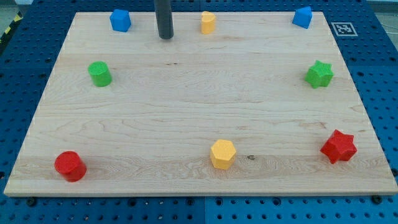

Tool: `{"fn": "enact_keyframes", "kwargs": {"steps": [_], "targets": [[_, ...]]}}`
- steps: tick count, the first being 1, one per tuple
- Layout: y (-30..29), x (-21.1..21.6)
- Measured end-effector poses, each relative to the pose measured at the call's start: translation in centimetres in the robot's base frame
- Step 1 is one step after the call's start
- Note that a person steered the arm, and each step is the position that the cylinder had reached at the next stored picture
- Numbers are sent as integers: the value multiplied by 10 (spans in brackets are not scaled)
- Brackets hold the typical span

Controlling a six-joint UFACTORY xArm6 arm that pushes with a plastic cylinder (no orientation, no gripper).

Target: Move the arm towards the yellow heart

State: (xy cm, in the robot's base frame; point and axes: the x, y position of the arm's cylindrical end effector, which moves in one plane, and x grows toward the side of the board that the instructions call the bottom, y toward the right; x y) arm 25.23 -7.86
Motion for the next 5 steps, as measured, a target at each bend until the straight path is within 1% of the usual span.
{"fn": "enact_keyframes", "kwargs": {"steps": [1, 2, 3, 4, 5], "targets": [[0, -50], [7, -60], [47, -60], [65, -60], [62, -44]]}}
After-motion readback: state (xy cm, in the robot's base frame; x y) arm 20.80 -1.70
